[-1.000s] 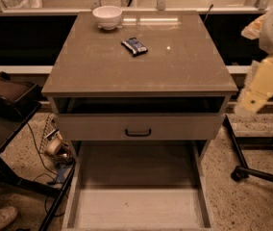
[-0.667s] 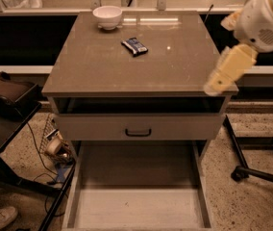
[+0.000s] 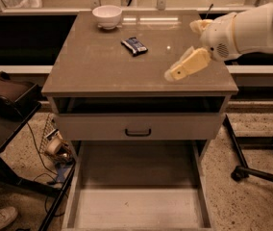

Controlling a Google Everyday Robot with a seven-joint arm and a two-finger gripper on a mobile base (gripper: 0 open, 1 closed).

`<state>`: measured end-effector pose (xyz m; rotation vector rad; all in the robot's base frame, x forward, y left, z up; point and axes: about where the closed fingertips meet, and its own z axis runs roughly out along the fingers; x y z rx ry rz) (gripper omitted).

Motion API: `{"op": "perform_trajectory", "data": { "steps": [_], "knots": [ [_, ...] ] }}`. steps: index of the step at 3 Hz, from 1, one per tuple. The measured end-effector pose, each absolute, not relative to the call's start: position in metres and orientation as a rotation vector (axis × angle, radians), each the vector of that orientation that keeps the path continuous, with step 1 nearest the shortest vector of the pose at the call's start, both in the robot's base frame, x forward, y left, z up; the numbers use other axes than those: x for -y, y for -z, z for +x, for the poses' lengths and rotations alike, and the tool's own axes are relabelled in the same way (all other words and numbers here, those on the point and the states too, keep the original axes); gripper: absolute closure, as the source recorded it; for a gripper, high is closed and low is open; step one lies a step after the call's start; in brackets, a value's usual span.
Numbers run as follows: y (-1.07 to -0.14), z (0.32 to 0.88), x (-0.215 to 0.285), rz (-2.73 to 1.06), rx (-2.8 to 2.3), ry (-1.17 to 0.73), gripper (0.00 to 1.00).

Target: Place rxbar blueberry into middle drawer

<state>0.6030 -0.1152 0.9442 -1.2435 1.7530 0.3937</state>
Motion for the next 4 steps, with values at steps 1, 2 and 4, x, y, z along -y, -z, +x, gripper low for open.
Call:
{"op": "perform_trajectory", "data": {
  "steps": [1,2,4],
  "knots": [
    [-0.945,0.632,0.107,-1.091,-1.668,-0.410,0.00],
    [-0.955,0.645,0.109,-1.040,-1.647,-0.371,0.00],
    [-0.937,0.670,0.084,-1.044,-1.614,-0.427,0.00]
  ]
}}
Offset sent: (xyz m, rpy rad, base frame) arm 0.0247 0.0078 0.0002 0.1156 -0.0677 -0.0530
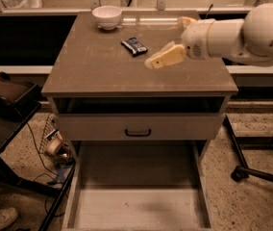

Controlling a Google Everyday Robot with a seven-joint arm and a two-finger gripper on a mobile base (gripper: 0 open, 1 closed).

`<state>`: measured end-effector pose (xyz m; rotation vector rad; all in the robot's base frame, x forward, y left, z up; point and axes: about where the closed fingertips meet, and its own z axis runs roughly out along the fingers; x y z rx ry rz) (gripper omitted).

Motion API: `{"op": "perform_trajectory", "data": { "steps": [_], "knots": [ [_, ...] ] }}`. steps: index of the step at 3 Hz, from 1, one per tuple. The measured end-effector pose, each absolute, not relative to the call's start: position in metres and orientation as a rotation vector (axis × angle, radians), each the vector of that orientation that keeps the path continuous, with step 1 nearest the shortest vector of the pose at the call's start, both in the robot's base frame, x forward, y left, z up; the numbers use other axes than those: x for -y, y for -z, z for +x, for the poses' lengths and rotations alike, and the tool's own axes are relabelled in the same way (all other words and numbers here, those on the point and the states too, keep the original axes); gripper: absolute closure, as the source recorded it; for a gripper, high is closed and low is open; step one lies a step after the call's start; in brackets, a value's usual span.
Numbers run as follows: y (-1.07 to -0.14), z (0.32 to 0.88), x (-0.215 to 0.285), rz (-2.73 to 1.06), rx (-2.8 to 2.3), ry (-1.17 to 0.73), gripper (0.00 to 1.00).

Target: Place rxbar blueberry into middle drawer

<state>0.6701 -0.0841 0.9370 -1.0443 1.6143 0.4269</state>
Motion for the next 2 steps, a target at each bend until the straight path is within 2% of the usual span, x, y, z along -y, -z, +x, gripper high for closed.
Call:
{"op": "perform_trajectory", "data": {
  "steps": [2],
  "knots": [
    [-0.865,0.765,0.031,-1.044,-1.648,-0.378,0.00]
  ]
}}
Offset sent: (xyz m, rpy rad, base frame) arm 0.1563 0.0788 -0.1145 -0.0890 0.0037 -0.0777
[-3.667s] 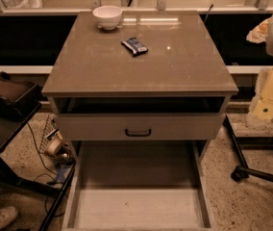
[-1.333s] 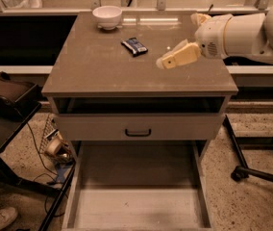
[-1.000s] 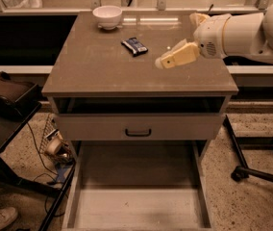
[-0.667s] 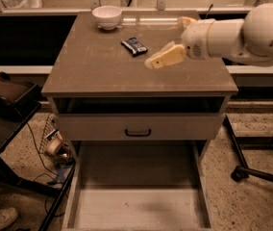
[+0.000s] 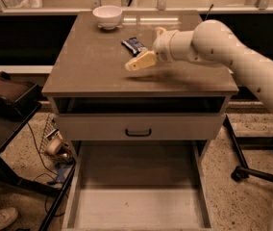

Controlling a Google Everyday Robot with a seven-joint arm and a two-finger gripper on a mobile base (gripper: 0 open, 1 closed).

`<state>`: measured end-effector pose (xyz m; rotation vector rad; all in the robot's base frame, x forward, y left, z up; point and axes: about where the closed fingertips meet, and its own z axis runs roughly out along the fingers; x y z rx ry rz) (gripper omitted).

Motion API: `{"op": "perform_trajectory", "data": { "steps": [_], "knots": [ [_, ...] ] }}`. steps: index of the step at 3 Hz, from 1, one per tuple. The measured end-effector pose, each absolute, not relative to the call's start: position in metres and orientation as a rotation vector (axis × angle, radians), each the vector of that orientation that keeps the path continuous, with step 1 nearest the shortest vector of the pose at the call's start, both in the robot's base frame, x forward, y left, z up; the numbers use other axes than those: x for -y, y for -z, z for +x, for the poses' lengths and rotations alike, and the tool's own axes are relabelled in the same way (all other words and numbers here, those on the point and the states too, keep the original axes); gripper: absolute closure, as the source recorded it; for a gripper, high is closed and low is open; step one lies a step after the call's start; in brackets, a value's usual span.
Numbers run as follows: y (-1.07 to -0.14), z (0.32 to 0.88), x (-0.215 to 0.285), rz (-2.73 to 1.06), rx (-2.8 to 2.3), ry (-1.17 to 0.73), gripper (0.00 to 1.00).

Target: Place rxbar blueberry into middle drawer

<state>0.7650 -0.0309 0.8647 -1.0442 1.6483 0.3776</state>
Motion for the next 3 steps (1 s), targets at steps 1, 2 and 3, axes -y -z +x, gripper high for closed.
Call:
{"op": "perform_trajectory", "data": {
  "steps": [1,2,3],
  "knots": [
    [-0.8341,0.8147,0.0145,-1.022,-1.705,-0.344,0.00],
    [-0.8347,0.8105,0.0138,-1.029,-1.700,-0.346,0.00],
    [-0.8432,0.8131,0.0117,-0.980,-1.724,-0.348,0.00]
  ]
}}
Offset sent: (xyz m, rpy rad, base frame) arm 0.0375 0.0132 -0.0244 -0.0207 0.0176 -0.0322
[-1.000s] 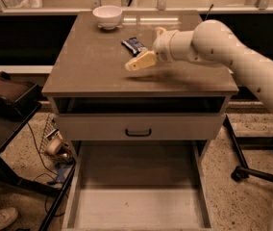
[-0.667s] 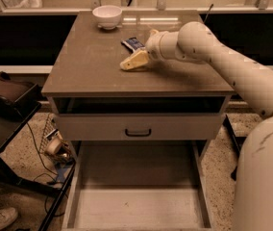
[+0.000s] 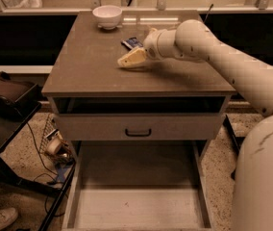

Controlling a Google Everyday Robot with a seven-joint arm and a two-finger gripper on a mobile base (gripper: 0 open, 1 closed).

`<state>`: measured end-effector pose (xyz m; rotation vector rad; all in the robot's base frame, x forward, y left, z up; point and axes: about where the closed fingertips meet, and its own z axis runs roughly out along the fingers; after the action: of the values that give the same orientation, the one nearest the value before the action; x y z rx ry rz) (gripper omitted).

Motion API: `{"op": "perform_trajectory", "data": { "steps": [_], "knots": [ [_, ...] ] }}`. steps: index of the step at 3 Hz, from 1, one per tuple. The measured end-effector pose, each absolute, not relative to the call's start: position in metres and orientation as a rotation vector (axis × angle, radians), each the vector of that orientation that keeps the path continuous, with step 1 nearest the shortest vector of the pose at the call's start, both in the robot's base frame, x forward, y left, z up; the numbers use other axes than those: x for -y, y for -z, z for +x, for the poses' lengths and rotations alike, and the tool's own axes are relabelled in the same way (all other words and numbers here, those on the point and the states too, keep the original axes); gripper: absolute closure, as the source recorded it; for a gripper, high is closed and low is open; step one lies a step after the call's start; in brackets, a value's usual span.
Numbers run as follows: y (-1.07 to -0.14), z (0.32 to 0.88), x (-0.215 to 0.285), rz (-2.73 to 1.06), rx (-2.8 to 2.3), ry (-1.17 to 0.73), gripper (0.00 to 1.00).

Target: Place rxbar blueberry into middle drawer

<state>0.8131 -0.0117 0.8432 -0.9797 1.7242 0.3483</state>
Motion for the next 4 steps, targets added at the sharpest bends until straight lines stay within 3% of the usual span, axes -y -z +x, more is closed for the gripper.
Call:
{"op": "perform_trajectory", "data": {
  "steps": [1,3,4],
  "knots": [
    [-0.854,0.827,0.022,-0.797,-1.833,-0.397,0.00],
    [-0.832,0.838,0.014,-0.804,-1.813,-0.424,0.02],
    [-0.811,0.856,0.008,-0.770,-1.856,-0.415,0.23]
  ]
}}
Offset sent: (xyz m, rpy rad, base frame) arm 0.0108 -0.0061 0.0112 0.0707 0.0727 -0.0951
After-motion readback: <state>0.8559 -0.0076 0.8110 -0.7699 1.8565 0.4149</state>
